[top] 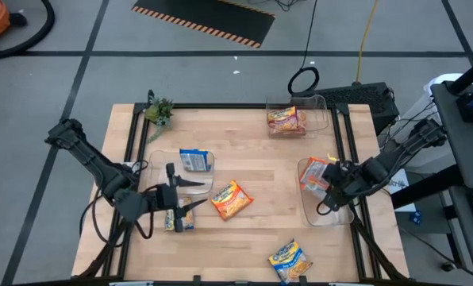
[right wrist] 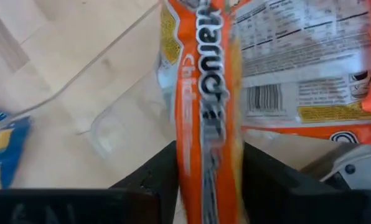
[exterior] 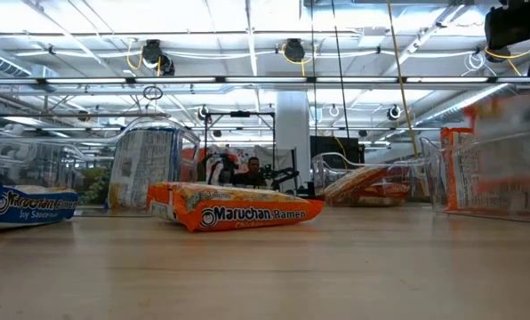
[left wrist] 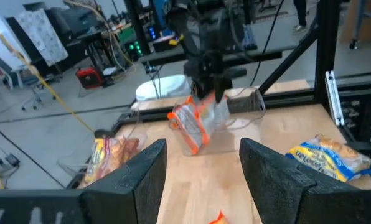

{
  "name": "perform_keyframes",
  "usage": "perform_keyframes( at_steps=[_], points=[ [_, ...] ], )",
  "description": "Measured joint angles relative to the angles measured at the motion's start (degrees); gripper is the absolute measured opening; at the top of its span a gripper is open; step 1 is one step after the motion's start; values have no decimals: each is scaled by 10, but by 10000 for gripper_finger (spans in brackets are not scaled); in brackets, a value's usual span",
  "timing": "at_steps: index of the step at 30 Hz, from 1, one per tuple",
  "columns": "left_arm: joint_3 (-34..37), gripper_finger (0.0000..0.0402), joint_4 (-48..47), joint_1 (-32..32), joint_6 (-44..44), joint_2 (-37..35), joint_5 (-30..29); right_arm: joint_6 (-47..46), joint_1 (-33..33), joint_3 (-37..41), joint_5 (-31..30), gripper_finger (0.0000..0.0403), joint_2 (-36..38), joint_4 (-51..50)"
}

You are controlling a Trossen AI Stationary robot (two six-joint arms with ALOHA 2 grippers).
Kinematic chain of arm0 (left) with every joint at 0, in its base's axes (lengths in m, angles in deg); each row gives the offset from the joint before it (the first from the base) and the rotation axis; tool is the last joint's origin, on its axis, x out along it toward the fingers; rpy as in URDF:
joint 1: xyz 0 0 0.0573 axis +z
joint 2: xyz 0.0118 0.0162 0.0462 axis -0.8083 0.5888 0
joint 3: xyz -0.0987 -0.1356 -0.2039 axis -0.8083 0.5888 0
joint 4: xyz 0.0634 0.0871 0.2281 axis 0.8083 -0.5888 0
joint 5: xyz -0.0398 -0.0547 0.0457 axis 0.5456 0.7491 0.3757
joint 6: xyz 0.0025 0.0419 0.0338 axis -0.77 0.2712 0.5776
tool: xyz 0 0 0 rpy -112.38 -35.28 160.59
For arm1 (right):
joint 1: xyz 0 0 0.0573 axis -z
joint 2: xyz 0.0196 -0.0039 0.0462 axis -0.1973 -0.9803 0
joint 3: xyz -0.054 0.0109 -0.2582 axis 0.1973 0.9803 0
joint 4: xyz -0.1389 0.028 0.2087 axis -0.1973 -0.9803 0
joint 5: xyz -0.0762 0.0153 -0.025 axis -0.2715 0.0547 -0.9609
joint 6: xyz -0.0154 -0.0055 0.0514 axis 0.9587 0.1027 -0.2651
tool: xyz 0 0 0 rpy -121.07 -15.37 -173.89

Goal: Sort Maruchan noodles
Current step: Put the bottom orange noodle pack into the bottom right transparent bin, then put the top blue noodle pack into the bottom left transparent bin

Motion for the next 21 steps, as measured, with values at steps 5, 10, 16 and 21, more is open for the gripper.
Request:
perform_keyframes(
  at_steps=[5,10,16,21],
  points=[
    [0,209,18,5,1,0,29,2,0,1,-13,170,-4,0],
    [0,209,15,5,-15,0,32,-2,0,-10,-26,182,1,0],
    [0,209,15,5,-65,0,32,3,0,-75,-105,170,1,16],
    [0,209,8,-4,-90,0,32,111,0,-113,-197,165,2,125]
  ],
)
